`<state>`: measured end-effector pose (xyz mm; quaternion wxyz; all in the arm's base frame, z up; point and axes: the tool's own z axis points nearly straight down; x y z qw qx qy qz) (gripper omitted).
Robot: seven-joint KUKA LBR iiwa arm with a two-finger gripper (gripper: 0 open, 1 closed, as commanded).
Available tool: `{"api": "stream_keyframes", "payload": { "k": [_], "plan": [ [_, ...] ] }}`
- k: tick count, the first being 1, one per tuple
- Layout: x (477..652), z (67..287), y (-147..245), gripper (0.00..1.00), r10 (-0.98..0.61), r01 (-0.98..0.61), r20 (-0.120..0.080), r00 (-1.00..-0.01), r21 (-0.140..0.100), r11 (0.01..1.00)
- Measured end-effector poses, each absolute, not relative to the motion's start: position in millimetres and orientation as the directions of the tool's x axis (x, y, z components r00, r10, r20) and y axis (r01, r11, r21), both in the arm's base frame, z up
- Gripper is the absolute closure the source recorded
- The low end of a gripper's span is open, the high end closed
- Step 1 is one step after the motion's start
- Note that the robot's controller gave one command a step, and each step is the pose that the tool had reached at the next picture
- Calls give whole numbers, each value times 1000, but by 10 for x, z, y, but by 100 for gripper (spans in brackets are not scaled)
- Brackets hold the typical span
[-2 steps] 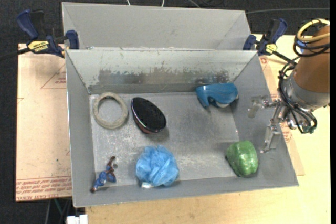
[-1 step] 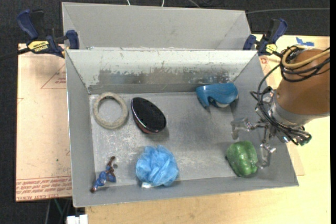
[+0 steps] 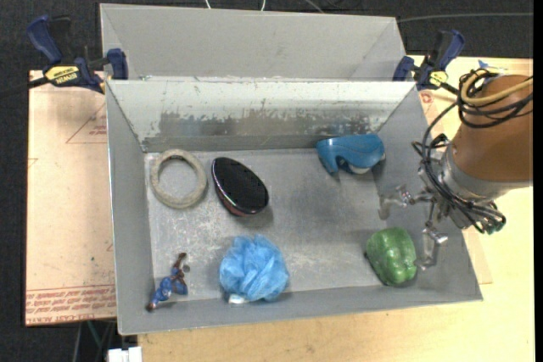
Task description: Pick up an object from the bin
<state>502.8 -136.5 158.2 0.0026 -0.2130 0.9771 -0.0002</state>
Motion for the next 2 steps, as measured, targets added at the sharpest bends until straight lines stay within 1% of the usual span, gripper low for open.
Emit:
{"api": "stream_keyframes", "payload": {
  "k": [1, 2],
  "plan": [
    [5081, 1075, -1427, 0, -861, -861, -27, -509, -6, 509],
    [5088, 1022, -1291, 0, -942, -942, -36, -333, -21, 334]
  ]
}}
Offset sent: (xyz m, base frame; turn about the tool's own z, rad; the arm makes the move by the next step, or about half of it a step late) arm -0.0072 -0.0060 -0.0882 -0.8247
